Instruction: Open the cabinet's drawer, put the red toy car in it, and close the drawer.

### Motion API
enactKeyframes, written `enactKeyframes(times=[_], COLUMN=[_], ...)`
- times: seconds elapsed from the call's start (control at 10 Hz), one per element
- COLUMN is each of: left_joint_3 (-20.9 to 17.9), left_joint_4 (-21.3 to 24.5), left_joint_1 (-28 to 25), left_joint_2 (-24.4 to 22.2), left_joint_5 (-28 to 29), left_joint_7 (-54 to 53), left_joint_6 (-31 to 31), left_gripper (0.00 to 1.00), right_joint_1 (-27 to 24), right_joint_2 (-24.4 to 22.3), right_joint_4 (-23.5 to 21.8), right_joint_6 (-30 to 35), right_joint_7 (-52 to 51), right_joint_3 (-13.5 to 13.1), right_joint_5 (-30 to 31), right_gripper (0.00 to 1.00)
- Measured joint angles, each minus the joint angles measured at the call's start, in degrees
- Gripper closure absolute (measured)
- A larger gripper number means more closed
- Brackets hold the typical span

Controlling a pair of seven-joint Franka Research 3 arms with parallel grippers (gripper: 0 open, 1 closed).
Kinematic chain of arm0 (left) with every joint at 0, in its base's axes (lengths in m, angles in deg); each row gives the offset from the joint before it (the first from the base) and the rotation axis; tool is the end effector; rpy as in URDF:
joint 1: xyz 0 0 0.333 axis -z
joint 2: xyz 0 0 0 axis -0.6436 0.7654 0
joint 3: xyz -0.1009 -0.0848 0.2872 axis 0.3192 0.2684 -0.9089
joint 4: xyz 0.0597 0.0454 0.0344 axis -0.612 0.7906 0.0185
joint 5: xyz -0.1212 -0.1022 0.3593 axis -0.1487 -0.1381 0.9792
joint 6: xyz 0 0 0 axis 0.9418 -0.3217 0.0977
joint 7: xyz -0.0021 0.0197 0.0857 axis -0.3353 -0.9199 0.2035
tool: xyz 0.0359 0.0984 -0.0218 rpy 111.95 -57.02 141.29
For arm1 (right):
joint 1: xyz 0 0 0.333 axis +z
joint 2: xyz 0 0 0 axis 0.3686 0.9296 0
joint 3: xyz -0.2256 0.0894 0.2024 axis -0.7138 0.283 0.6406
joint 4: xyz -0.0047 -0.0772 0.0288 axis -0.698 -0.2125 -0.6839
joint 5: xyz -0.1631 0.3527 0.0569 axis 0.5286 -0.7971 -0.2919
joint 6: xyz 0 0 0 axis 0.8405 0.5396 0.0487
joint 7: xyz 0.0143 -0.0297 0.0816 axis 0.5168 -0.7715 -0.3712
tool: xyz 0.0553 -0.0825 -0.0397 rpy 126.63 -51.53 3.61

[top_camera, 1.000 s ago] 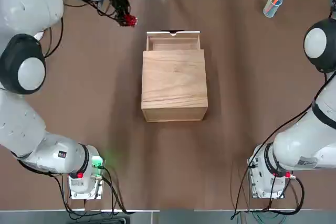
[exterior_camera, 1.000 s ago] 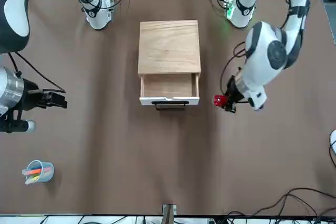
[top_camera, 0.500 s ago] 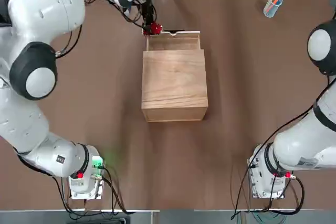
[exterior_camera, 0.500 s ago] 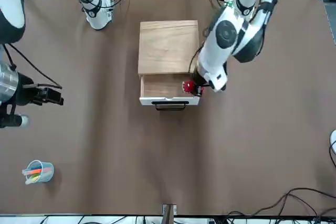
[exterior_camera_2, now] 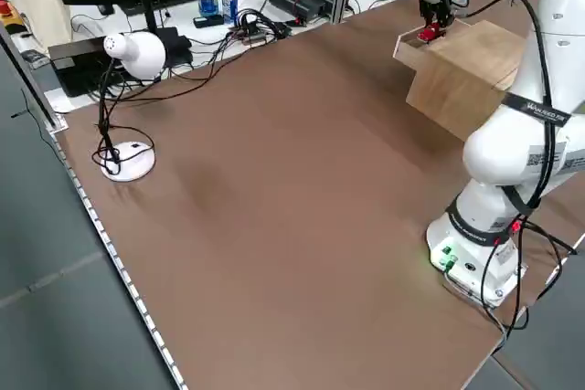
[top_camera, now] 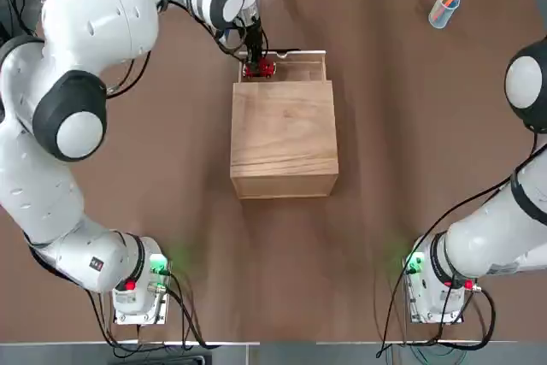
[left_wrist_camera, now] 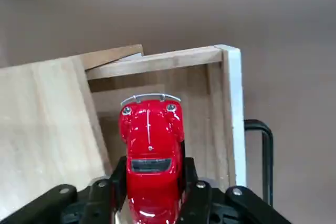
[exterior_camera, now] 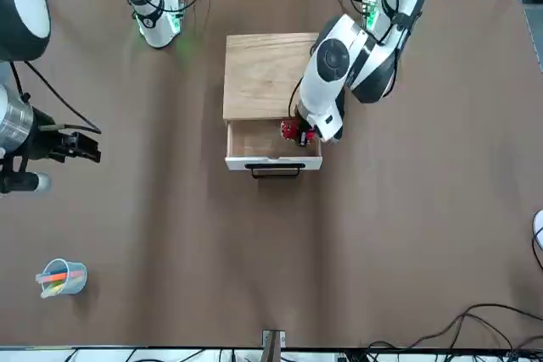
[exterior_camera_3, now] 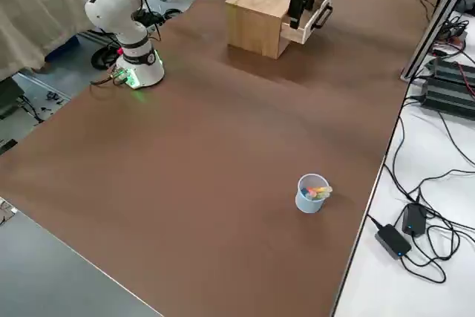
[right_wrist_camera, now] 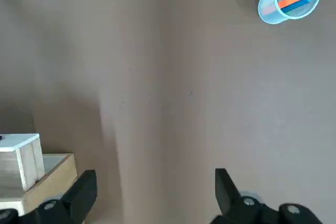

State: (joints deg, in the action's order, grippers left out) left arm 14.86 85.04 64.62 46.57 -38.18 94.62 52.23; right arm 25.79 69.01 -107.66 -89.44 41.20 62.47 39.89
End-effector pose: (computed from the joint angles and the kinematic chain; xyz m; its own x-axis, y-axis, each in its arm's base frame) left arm 0.4980 -0.4274 0.3794 0.1437 0.9769 -0.1584 0.9848 -0.1570 -0.0747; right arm 0.6406 0.0478 0.5839 0.9967 -0.0299 -0.0751 -0.0329 -0.9987 -0.0395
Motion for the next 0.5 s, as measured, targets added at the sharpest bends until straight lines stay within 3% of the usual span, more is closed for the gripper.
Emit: enactKeyframes(times=[0.5], left_joint_3=[0.0], left_joint_4=[-2.7], left_joint_1=[0.9], left_joint_2=[4.1], left_joint_5=[0.2], left_joint_7=[0.0], left_joint_6=[0.0], left_gripper=[0.55], right_joint_1=[0.5], right_joint_2=[-0.8], right_joint_4=[-1.7], right_joint_6=[-0.2], right_joint_7=[-1.1], right_joint_3=[0.0], right_joint_5=[-0.4], right_gripper=[0.0])
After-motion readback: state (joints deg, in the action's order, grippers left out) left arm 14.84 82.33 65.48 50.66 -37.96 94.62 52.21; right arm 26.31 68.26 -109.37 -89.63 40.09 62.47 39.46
